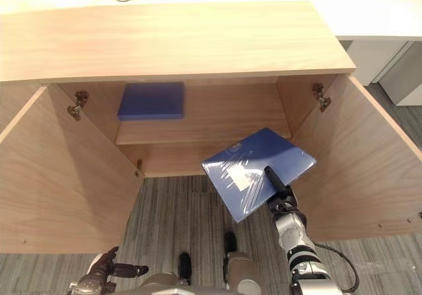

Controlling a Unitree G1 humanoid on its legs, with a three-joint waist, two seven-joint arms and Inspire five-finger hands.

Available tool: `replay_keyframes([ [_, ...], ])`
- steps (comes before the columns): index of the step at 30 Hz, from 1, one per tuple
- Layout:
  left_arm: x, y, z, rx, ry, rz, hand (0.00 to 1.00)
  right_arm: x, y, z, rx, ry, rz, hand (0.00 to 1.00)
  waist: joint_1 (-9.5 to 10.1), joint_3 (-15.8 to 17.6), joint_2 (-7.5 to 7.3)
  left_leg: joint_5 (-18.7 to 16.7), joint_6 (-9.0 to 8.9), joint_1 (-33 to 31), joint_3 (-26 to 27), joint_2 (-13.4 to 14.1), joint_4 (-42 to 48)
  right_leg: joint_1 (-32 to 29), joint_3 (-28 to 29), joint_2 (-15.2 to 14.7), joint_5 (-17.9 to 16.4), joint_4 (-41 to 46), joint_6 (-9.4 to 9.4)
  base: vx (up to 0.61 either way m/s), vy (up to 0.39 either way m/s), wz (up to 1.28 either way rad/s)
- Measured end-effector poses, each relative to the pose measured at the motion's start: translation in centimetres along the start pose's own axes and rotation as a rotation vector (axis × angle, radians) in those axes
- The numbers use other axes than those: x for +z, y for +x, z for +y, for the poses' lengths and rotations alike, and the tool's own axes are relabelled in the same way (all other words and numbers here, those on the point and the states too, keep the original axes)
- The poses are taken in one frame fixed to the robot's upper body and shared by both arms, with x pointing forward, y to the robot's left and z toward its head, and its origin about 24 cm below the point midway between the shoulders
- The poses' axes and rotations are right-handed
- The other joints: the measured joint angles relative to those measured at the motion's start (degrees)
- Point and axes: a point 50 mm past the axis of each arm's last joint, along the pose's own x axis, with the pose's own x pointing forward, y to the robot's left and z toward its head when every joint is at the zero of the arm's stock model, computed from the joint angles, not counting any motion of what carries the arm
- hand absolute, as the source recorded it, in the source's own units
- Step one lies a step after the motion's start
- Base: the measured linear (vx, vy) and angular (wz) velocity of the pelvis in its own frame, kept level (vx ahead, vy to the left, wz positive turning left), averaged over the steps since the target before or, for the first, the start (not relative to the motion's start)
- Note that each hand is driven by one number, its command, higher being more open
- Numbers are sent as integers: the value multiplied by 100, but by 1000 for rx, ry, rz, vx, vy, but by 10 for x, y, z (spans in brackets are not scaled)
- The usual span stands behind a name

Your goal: Walk over to the cabinet, pick up the folder, carry it to the office cabinet, place the folder inside the office cabinet, then close the office cabinet door

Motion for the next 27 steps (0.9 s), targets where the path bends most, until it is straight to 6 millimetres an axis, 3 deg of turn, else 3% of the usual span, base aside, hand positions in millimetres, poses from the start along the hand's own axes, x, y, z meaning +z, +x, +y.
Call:
replay_keyframes([
  [3,-1,-1,-17,-41,-25,3,100,8,0,12,56,-17,-29,0,27,-101,138,-54,-253,-53,-83,293,-54,60,-311,205,-4,-195,-75,203,-145,12],
  [6,-11,-5,-29,-69,-52,30,100,5,-1,10,58,-17,-13,0,41,-323,235,-165,-509,34,-204,588,-140,116,-631,397,-166,-101,-440,219,-134,28],
  [8,-18,-8,-35,-81,-80,50,100,-1,-2,6,48,-14,3,0,40,-387,295,-441,-601,-44,-261,748,449,340,-832,470,-354,-79,-598,256,-114,35],
  [10,-18,-8,-38,-77,-138,49,100,-8,-5,4,46,-18,25,0,68,-429,315,-853,-505,-484,-190,855,2028,740,-969,482,-613,-28,-682,323,-116,33],
  [12,-13,-9,-39,-74,-143,25,100,-13,-7,10,75,-36,37,0,121,-513,387,-881,-399,-947,-73,1011,3405,1029,-996,530,-719,-73,-781,374,-114,4],
  [13,-12,-10,-40,-74,-149,10,100,-16,-8,16,102,-59,45,0,163,-563,465,-897,-350,-1246,169,1234,4219,1259,-948,601,-766,-188,-852,411,-95,-12],
  [15,-9,-10,-43,-77,-162,-4,100,-19,-9,26,139,-83,48,0,266,-581,460,-994,-278,-1457,491,1393,4728,1612,-860,577,-829,-314,-895,325,-43,-21],
  [18,-5,-10,-43,-73,-174,-21,100,-19,-10,37,180,-61,33,0,345,-591,441,-1138,-348,-1708,599,1351,4374,1753,-789,464,-896,-323,-850,240,14,-18],
  [20,-7,-10,-42,-62,-202,-13,100,-19,-11,41,191,-50,28,0,343,-589,420,-1125,-484,-1713,550,1074,3274,1872,-751,284,-1028,-266,-625,243,98,-7],
  [21,-8,-11,-44,-63,-201,-9,100,-19,-11,40,189,-49,28,0,334,-602,440,-991,-528,-1645,514,995,2903,1905,-750,259,-1078,-246,-542,288,200,-7],
  [22,-12,-13,-49,-70,-204,7,100,-18,-11,37,183,-56,26,0,330,-695,585,-285,-517,-1567,406,925,2209,1920,-733,300,-1194,-163,-380,241,198,-5],
  [23,-18,-14,-51,-71,-204,25,100,-19,-11,36,177,-46,25,0,311,-788,672,-242,-273,-1406,434,912,1885,1960,-710,313,-1366,-79,-291,322,258,7],
  [26,-23,-14,-40,-44,-180,38,100,-27,-13,39,172,11,31,0,283,-787,337,-212,-222,-1065,475,577,1362,2015,-716,13,-1471,-12,-179,232,177,10],
  [27,-26,-15,-39,-37,-184,46,100,-30,-14,39,173,17,39,0,287,-816,292,-204,-208,-959,489,487,1220,2040,-692,-62,-1468,-12,-173,186,132,5],
])
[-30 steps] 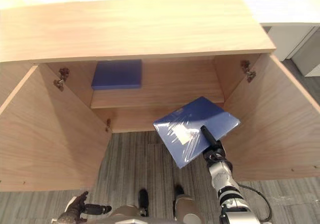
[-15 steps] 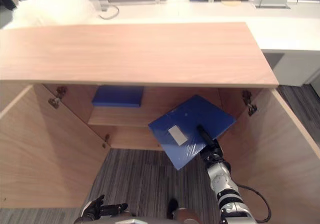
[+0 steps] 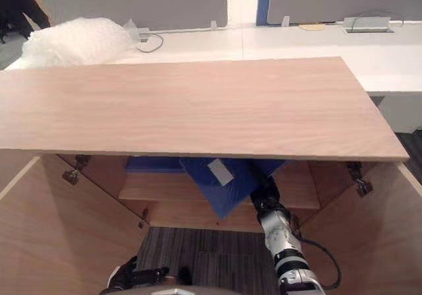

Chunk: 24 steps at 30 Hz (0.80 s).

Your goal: Walk over to the cabinet, pick up the folder, carry it to the office cabinet, place the folder inside the office cabinet, then close the office cabinet door

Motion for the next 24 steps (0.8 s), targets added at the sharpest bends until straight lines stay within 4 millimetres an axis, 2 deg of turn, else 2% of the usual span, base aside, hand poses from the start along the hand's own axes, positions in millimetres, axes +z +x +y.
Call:
replay_keyframes([
  [3,-5,-1,0,-1,3,17,100,-5,-1,-1,-4,24,11,0,15,-17,18,34,53,236,59,-109,-296,73,98,-75,50,-22,85,152,114,-4],
  [6,-8,-1,1,3,6,26,100,-8,-2,-14,-57,46,14,0,10,-27,30,66,99,345,75,-100,-479,75,179,-32,119,-15,161,83,28,-5],
  [11,-11,-2,3,7,8,34,100,-5,-4,-33,-151,102,-10,0,8,-37,85,149,99,475,71,-25,-675,41,256,98,207,115,120,68,-28,-2],
  [13,-11,-2,3,6,5,31,100,3,-4,-35,-174,134,-63,0,23,6,165,166,105,465,76,41,-653,-81,309,147,208,383,121,36,-68,-5],
  [14,-7,-2,1,3,7,18,100,14,0,-31,-176,168,-107,0,11,107,310,179,119,370,64,206,-517,-477,309,214,212,1069,140,16,-73,-10],
  [15,-3,-1,-1,0,2,2,100,21,3,-26,-167,184,-132,0,-5,224,430,180,122,304,68,301,-408,-813,309,216,148,1540,169,-69,-130,-25],
  [16,7,1,-3,10,-21,-25,100,37,8,-11,-127,207,-192,0,32,372,504,178,123,44,88,349,-108,-1281,287,105,-293,1718,88,-139,-175,-27],
  [17,17,3,-2,23,-38,-54,100,54,12,11,-57,233,-255,0,42,545,458,114,93,-308,129,263,271,-1625,293,-136,-83,1246,138,-161,-235,-21],
  [18,25,5,-1,28,-51,-77,100,64,15,24,-20,239,-293,0,6,670,433,-28,63,-495,120,214,548,-1811,311,-281,-33,1329,84,-165,-236,3],
  [19,35,6,-11,12,-79,-99,100,88,17,39,29,228,-364,0,-17,898,713,-317,-34,-787,68,406,1038,-2058,242,-151,-100,1778,44,-200,-183,-1],
  [20,36,5,-13,14,-108,-109,100,103,19,53,42,245,-400,0,48,995,736,-376,-65,-988,84,434,1292,-2360,309,-164,-272,2176,-5,-214,-159,-3],
  [21,37,5,-13,16,-119,-114,100,109,20,59,49,257,-419,0,53,1047,744,-408,-80,-1078,76,442,1403,-2484,320,-174,-350,2351,-29,-216,-145,-6],
  [24,50,4,-10,33,-168,-177,100,132,19,93,139,276,-489,0,67,1256,699,-684,-180,-1795,-19,514,2173,-3260,357,-212,-709,3249,-111,-197,-118,6],
])
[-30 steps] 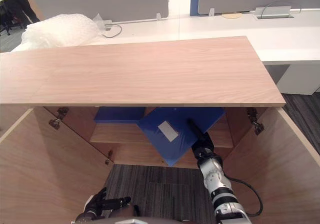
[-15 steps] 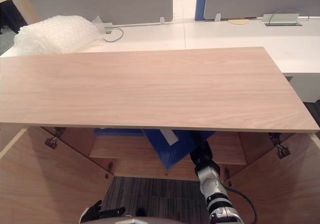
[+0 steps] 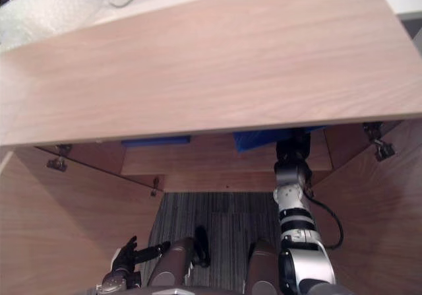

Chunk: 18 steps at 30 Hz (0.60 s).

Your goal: Walk over to the cabinet, pick up the folder, carry it to the office cabinet, place the folder inside the office cabinet, then close the office cabinet door

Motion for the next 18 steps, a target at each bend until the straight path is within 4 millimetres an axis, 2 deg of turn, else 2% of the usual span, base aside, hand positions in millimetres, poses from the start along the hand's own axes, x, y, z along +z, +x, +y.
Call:
replay_keyframes([
  [2,13,1,0,-3,-28,-64,100,8,7,27,51,26,-34,0,17,190,-14,-186,-25,-492,-28,13,584,-523,88,-59,-202,608,17,-175,-20,-1],
  [3,16,1,-1,-4,-38,-77,100,10,9,33,63,29,-40,0,19,226,-15,-233,-19,-623,-32,27,746,-648,108,-68,-232,742,21,-140,34,-5],
  [5,33,4,-5,-14,-70,-129,100,23,17,56,109,21,-77,0,74,301,8,-475,12,-1289,-101,112,1457,-1265,208,-60,-330,1291,48,-146,94,-10],
  [8,52,8,-10,-23,-105,-178,100,33,22,76,145,21,-108,0,76,537,36,-654,45,-1681,-136,171,1930,-1611,276,-55,-396,1642,105,-129,115,-9],
  [9,61,9,-11,-26,-120,-206,100,36,24,83,150,6,-120,0,78,581,8,-705,105,-1938,-117,178,2134,-1879,347,-85,-402,1821,120,-124,140,-4],
  [14,74,11,-18,-40,-161,-233,100,35,31,93,129,20,-110,0,116,634,-25,-735,163,-2319,-27,84,2327,-2337,508,-197,-422,2068,195,-48,78,1],
  [18,77,11,-24,-39,-169,-238,100,30,36,92,79,85,-65,0,165,641,-32,-734,169,-2368,-28,69,2322,-2383,506,-213,-409,2064,194,7,36,2],
])
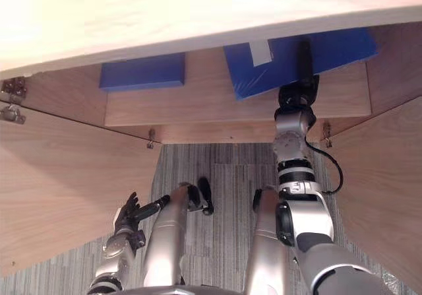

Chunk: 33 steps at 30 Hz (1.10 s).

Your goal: Walk over to the cabinet, pick up the folder, carry it to the office cabinet, place the folder inside the office cabinet, then close the office cabinet door

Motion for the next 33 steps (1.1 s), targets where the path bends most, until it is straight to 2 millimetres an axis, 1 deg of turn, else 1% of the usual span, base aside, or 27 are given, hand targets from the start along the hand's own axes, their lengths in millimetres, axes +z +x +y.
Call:
replay_keyframes([
  [1,0,0,-1,4,-5,-1,100,-1,1,2,-10,0,3,100,0,10,-12,1,3,0,0,-8,-9,-1,-1,-8,-2,-4,3,27,33,2],
  [6,1,0,-5,7,-8,-2,100,1,8,13,-11,-7,4,100,-4,30,-42,3,7,1,-8,-41,-46,11,-21,-46,-12,-28,22,23,38,3],
  [9,1,0,-5,11,-12,-1,100,-3,10,19,-12,-21,26,100,-7,34,-49,4,8,11,-19,-47,-50,40,-41,-57,-13,-44,24,9,25,2],
  [14,-1,0,-6,12,1,20,100,-20,6,23,-9,-46,86,100,-33,48,-74,13,35,283,11,-86,-253,331,-75,-90,9,-264,33,21,37,1],
  [16,-2,0,-6,15,7,30,100,-28,4,31,6,-24,106,100,-44,48,-75,18,46,349,41,-92,-349,402,-72,-88,41,-391,50,49,50,-4],
  [20,-3,0,-5,20,10,40,100,-36,2,32,4,-43,125,100,-64,47,-79,-4,88,415,121,-91,-425,456,-25,-87,82,-520,86,66,66,-7],
  [21,-4,0,-5,23,11,45,100,-39,1,30,14,-154,125,100,-88,48,-80,-18,112,467,165,-90,-448,488,9,-84,98,-565,101,51,74,-12],
  [22,-4,0,-4,26,13,48,100,-42,1,29,23,-209,130,100,-109,48,-80,-23,121,482,170,-88,-453,506,14,-79,104,-587,107,49,87,-10],
  [23,-5,1,-3,29,15,52,100,-45,0,30,45,-306,140,100,-142,47,-83,-30,132,497,175,-82,-461,531,16,-71,121,-622,119,22,55,-5],
  [24,-6,1,-2,31,16,53,100,-46,0,30,60,-356,142,100,-151,45,-86,-30,133,498,180,-82,-469,532,19,-70,131,-636,125,19,62,-4],
  [26,-6,1,-1,33,18,56,100,-48,-1,32,115,-515,150,100,-169,40,-97,-31,134,502,188,-81,-483,546,22,-69,156,-678,138,6,52,-2],
  [28,-7,1,0,35,22,59,100,-51,-1,29,147,-604,169,100,-182,33,-111,-32,135,539,192,-79,-504,592,21,-62,175,-724,147,-1,50,-2],
  [30,-8,1,3,39,32,66,100,-56,-1,23,167,-657,209,100,-196,-4,-179,-32,135,588,216,-68,-542,634,32,-45,199,-779,147,6,50,-7],
  [32,-8,2,9,42,48,68,100,-56,0,15,206,-752,247,100,-207,-61,-291,-32,135,602,242,-44,-566,642,46,-15,233,-841,145,14,36,-9],
  [33,-8,2,10,42,52,68,100,-56,0,13,211,-767,255,100,-212,-67,-304,-32,135,603,242,-41,-572,649,44,-13,246,-861,148,14,45,-3],
])
